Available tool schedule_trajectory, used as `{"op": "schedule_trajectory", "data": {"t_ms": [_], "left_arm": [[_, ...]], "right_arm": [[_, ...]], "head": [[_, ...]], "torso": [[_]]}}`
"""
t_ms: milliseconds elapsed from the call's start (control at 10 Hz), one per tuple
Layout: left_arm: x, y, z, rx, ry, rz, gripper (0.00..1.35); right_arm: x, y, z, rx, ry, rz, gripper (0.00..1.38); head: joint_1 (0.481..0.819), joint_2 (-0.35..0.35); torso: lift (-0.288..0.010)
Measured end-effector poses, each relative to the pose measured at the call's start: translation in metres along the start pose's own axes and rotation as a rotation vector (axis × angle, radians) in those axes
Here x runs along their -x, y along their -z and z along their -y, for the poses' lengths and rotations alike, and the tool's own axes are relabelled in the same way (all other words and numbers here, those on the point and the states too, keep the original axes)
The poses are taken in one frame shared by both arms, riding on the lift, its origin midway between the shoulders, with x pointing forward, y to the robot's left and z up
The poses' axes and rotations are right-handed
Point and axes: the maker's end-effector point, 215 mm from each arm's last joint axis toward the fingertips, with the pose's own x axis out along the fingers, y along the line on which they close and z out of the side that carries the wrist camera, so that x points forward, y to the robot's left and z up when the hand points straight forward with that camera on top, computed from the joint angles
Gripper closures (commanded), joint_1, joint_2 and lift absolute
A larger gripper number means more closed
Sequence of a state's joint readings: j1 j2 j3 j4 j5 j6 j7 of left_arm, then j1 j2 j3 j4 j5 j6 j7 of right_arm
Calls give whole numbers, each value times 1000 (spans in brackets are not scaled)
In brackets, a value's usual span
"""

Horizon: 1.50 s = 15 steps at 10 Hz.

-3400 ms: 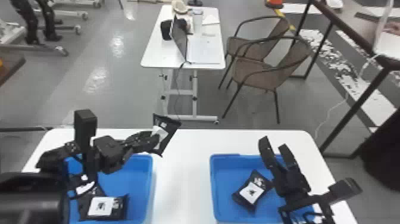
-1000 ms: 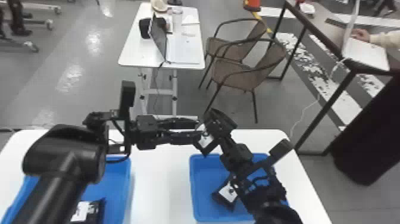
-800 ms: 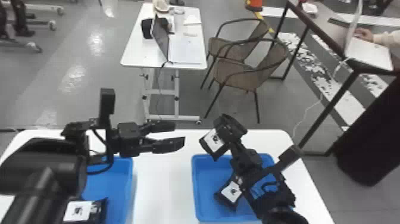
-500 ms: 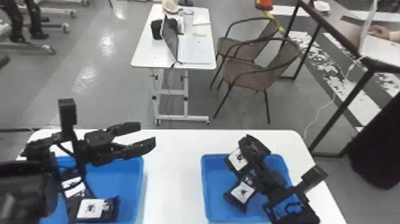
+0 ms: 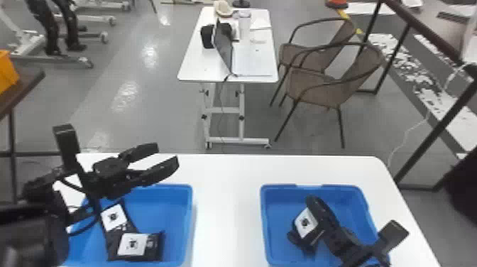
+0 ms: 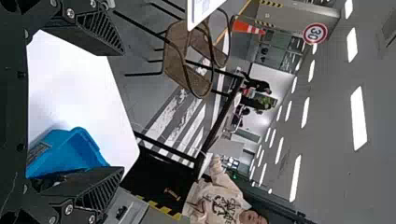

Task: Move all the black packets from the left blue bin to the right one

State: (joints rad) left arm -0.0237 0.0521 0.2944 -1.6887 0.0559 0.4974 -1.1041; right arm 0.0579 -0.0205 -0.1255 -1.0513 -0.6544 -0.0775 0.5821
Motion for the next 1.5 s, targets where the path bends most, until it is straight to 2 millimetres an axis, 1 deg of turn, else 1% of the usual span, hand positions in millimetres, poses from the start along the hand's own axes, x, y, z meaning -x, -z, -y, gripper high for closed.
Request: {"op": "schedule_trajectory", "data": {"t_ms": [100, 200, 300, 400, 500, 600, 700, 900, 1000, 1100, 1200, 1300, 1400, 1500], "left_arm": [[0, 4, 1, 19, -5, -1, 160], [2, 12, -2, 54, -21, -7, 162], [9, 19, -11, 88, -73, -2, 163], [21, 25, -21, 107, -132, 0, 170], [31, 36, -27, 120, -173, -15, 173], [42, 54, -32, 130, -203, -60, 173], [54, 76, -37, 126, -228, -137, 173], [81, 115, -48, 119, -243, -309, 182], [94, 130, -51, 156, -244, -372, 190], [101, 143, -49, 205, -239, -420, 196], [105, 156, -45, 247, -242, -484, 205], [104, 166, -39, 280, -235, -531, 208], [104, 172, -33, 299, -223, -571, 208], [111, 177, -33, 295, -234, -619, 208]], "right_arm": [[3, -2, 13, 0, 33, 11, 217], [8, -10, 26, 10, 78, 38, 85], [15, -25, 37, 41, 128, 77, 98], [25, -50, 40, 89, 162, 131, 111], [37, -77, 31, 143, 158, 185, 111], [47, -98, 17, 181, 138, 225, 111], [55, -111, 6, 192, 121, 253, 111], [60, -125, -7, 178, 98, 290, 113], [59, -128, -12, 173, 86, 299, 113], [58, -130, -15, 165, 78, 303, 113], [57, -129, -16, 154, 75, 306, 113], [55, -128, -16, 149, 71, 306, 113], [54, -127, -17, 145, 65, 304, 113], [53, -126, -16, 138, 63, 304, 113]], "head": [[695, -42], [695, -58], [695, -69], [695, -74], [695, -80], [695, -81], [695, -74], [695, -48], [695, -38], [695, -29], [695, -27], [695, -32], [695, -38], [695, -37]], "torso": [[0], [0], [0], [0], [0], [0], [0], [0], [0], [0], [0], [0], [0], [0]]}}
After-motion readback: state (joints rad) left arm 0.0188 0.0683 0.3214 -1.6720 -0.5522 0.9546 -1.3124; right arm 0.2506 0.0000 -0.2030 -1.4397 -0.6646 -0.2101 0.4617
